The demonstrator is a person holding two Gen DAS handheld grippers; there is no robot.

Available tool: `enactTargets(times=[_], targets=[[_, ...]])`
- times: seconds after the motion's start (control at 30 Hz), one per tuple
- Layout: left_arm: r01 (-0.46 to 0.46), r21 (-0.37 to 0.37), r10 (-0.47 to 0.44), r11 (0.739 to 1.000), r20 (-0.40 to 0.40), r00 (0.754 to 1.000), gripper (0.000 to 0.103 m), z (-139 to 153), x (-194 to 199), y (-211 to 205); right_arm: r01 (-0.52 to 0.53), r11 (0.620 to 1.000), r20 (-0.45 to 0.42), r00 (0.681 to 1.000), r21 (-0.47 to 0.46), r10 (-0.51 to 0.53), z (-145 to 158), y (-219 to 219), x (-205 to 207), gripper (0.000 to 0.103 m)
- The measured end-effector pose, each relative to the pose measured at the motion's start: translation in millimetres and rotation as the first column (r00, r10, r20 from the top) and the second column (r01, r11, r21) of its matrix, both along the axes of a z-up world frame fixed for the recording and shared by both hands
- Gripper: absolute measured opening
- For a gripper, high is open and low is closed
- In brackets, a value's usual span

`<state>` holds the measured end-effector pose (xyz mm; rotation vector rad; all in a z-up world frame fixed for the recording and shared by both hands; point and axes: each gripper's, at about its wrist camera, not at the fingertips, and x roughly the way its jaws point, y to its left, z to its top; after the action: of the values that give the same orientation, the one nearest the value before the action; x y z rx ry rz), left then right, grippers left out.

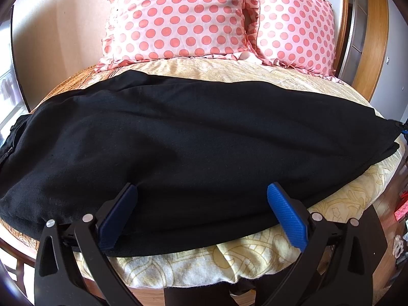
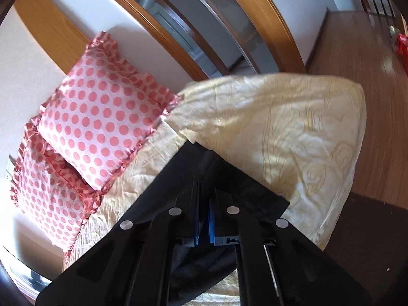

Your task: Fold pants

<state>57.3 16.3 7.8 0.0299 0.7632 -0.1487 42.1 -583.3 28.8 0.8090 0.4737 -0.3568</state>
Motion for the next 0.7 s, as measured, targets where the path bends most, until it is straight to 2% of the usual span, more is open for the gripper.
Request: enactTargets(times=[0.07, 0.13, 0.2, 0.37, 0.47, 0.53, 0.57, 0.6, 0.7], targets=[[0.011, -0.004, -0.011, 1.0, -0.001, 1.0, 0.101, 0.4, -0.9, 0.8, 0.014, 1.0, -0.076, 0.997, -0.009, -0.014, -8.0, -1.5, -0.2, 0.005], [0.021, 0.0, -0.021, 1.0, 0.0, 1.0, 0.101, 0.0, -2.2, 1.2, 0.025, 0.999, -0.139, 0.99, 0.034, -0.02, -26.6, -5.2, 0.7, 0.005], [0.031, 0.001, -0.031, 1.0, 0.0, 1.0, 0.101, 0.0, -3.8, 1.5, 0.035, 0.998, -0.143, 0.989, 0.053, -0.027, -35.8, -5.4, -2.1, 0.005], [0.052, -0.022, -0.052, 0.998, 0.006, 0.999, 0.101, -0.1, -8.0, 5.2, 0.025, 0.999, -0.167, 0.986, 0.026, -0.02, -31.4, -2.2, 0.9, 0.006], [0.062, -0.059, -0.062, 0.996, 0.017, 0.998, 0.101, 1.7, -11.5, 9.6, 0.026, 0.998, -0.162, 0.987, 0.05, -0.017, -27.3, -3.5, -6.0, 0.021], [0.067, -0.122, -0.065, 0.99, 0.021, 0.998, 0.101, 7.0, -13.0, 15.6, 0.039, 0.998, -0.15, 0.988, 0.038, -0.033, -21.4, -3.7, -14.7, 0.047], [0.069, -0.156, -0.065, 0.985, 0.031, 0.997, 0.101, 11.5, -13.4, 18.6, 0.06, 0.998, -0.152, 0.987, 0.023, -0.055, -17.8, -3.7, -19.6, 0.053], [0.075, -0.183, -0.067, 0.98, 0.047, 0.997, 0.101, 16.2, -13.7, 20.4, 0.076, 0.997, -0.151, 0.986, 0.009, -0.074, -14.9, -4.0, -23.4, 0.057], [0.078, -0.228, -0.053, 0.971, 0.114, 0.992, 0.101, 30.8, -13.8, 23.7, 0.088, 0.995, -0.118, 0.99, 0.049, -0.081, -14.3, -11.6, -32.5, 0.057]])
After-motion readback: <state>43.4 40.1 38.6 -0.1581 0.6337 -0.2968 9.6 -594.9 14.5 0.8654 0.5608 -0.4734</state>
